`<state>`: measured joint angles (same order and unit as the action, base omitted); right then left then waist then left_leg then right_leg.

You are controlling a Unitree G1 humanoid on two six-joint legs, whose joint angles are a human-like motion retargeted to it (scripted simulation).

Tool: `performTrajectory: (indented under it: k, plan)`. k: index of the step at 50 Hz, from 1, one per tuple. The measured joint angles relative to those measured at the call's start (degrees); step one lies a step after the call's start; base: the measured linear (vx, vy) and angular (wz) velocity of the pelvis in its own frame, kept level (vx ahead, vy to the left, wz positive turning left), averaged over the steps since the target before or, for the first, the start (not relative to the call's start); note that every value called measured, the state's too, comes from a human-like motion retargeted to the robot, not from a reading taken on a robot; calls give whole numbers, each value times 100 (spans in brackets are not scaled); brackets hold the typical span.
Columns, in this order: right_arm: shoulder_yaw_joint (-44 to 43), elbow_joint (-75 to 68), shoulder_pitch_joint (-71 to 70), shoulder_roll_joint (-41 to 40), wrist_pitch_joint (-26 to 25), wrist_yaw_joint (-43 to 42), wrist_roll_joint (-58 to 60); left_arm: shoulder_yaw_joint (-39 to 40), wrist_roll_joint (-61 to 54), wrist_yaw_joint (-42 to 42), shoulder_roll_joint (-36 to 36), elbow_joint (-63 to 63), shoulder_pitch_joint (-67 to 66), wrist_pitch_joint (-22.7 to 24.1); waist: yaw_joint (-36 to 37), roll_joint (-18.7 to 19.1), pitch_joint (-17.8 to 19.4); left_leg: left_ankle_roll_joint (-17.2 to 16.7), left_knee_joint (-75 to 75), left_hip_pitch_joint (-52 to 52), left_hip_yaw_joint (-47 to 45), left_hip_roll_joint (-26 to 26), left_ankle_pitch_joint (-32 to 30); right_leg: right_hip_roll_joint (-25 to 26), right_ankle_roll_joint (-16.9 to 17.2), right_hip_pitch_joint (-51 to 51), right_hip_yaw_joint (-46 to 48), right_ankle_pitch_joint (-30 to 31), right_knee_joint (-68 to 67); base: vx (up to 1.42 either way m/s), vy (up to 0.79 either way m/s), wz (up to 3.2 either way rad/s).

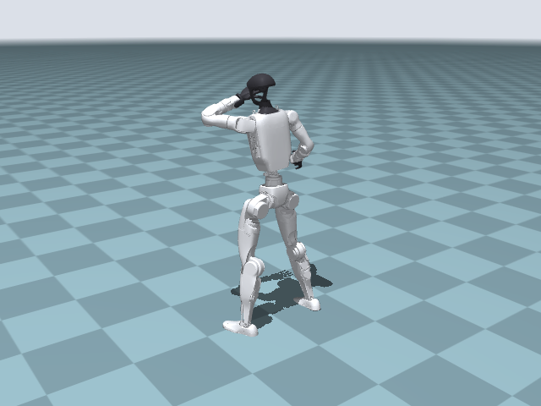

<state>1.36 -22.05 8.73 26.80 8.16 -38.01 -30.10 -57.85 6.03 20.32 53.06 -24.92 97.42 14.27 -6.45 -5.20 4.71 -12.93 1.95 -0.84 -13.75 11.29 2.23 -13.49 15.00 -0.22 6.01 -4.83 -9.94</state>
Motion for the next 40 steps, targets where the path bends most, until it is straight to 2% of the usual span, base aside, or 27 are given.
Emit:
performTrajectory:
  k: [5,8,11,15,19,26,29,33,37,40]
  plan:
    - [516,-85,-1048,192,-672,-686,2278,866,-468,-233,148,-147,-1894,98,1068,-467,318,181,-17,71,453,-415,84,-446,-14,139,433,27,-292,6,24,87]
    - [783,-507,-1904,598,-1303,-927,3835,1465,-592,-410,253,-24,-3388,147,1717,-577,462,236,33,62,677,-489,91,-525,-78,191,623,151,-463,8,16,72]
    - [1099,-1084,-2816,1000,-1722,-944,4819,2103,-521,-487,344,284,-5037,165,2260,-614,558,273,11,94,932,-519,111,-558,-140,248,782,327,-626,10,12,76]
    - [1609,-1895,-4013,1257,-1938,-962,5224,3043,-171,-355,335,1039,-7221,138,2797,-603,682,294,-101,177,1344,-528,146,-559,-239,345,992,574,-872,10,8,90]
    - [2036,-2435,-4944,1110,-1960,-1035,5146,3986,197,-114,78,2136,-8951,43,3234,-586,846,320,-193,247,1792,-532,145,-531,-346,449,1178,788,-1140,11,4,98]
    - [2803,-3208,-5950,578,-2041,-1030,5536,4974,123,99,-539,4397,-10179,-248,4130,-662,1174,353,-133,435,2489,-529,25,-425,-401,502,1421,1108,-1422,10,-1,92]
    - [3235,-3917,-6247,378,-2018,-430,5535,5248,-493,-159,-741,5362,-10320,-387,4513,-697,1274,369,-81,532,2758,-519,-34,-368,-410,543,1610,1200,-1454,9,-4,84]
    - [3474,-4629,-6393,248,-1753,1082,4740,5939,-1802,-1068,-858,6501,-10584,-742,4939,-740,1372,368,-74,650,3079,-499,-84,-277,-446,666,1948,1281,-1421,8,-6,73]
    - [3441,-4603,-6252,460,-1572,2457,4045,7250,-2639,-1947,-616,7300,-11098,-1083,5269,-832,1476,327,-131,743,3326,-478,-101,-170,-475,826,2254,1299,-1331,6,-9,55]
    - [3532,-4188,-6041,917,-1489,3075,4118,8467,-2868,-2214,-142,7424,-11634,-1237,5492,-909,1600,299,-157,789,3470,-458,-126,-75,-484,938,2408,1245,-1251,4,-12,44]
